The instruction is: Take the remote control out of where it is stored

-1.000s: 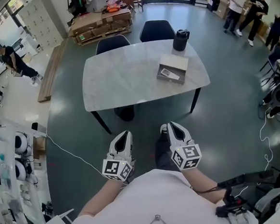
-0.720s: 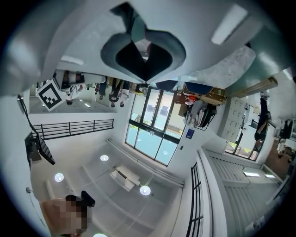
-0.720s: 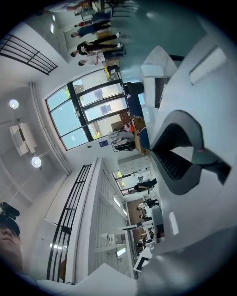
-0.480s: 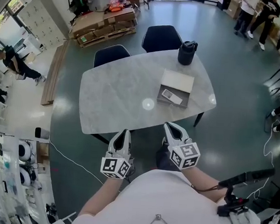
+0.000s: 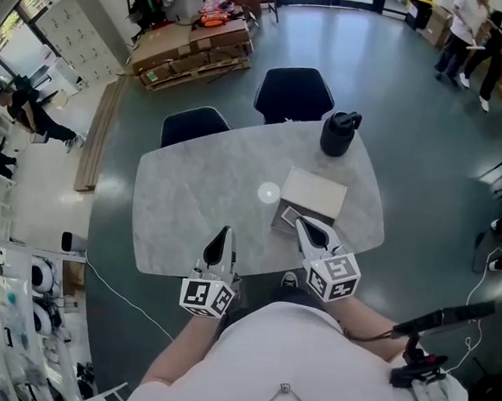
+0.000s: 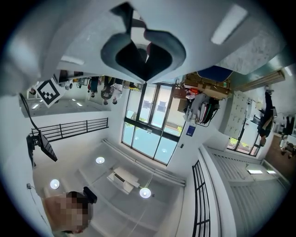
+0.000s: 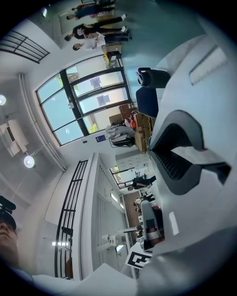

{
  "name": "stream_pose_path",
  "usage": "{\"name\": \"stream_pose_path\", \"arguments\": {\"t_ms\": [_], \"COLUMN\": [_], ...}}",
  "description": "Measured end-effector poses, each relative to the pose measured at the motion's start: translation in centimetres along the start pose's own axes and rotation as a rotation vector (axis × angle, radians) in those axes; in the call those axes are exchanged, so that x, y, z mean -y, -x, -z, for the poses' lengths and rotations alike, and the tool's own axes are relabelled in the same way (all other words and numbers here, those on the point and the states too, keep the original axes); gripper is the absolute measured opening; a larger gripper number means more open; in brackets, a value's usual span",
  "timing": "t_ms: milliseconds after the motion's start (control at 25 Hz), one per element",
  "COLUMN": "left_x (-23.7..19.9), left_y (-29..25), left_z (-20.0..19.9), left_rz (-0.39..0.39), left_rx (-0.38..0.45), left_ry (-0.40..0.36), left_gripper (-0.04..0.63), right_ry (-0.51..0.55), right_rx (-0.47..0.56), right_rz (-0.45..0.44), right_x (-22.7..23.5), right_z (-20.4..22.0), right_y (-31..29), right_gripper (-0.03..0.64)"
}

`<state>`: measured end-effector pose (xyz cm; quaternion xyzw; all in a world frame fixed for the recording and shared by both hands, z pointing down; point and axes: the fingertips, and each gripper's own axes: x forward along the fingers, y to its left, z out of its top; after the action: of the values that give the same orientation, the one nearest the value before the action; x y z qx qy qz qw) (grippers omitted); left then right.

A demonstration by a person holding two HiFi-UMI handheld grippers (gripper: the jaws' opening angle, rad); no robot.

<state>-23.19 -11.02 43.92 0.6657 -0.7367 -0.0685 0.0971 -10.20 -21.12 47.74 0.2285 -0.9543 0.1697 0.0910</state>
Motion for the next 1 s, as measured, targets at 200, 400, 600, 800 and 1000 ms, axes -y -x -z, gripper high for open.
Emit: {"name": "stream_pose_path", "arguments": {"t_ms": [200,400,600,800,1000], "left_x": [-1.0,-2.3,-2.0,-1.1,-0.1], "left_y": [-4.1,-6.7,-9.6,-12.3,-15.0], "left_z": [-0.7,-0.5,-0.8,-0.6,1.5], "left_rz": [-0.025,0.021,0.113,0.205,0.300], "left_rx": [-0.009,-0.010,-0.007,-0.020,-0.098], "left_ry": [-0.009,-0.010,-0.007,-0.025,-0.094], "left_gripper": [0.001,0.001,0.001,0.001,0.001], "right_ry": [-0.018,-0.024,-0.001,-0.010,-0.035], "right_rx": [-0.019,-0.002,0.056,0.073,0.072], "right_rz": [0.006,0.030,0.061,0.129,0.214], "right_x": [3.5,4.5,4.8,6.5,8.2], "right_z": [-1.0,-1.1,-3.0,-3.9,-3.1], "right_y": [-3.0,-4.7,-4.9,-4.9,-4.4], "right_gripper": [0.021,0.021,0.020,0.021,0.021]}}
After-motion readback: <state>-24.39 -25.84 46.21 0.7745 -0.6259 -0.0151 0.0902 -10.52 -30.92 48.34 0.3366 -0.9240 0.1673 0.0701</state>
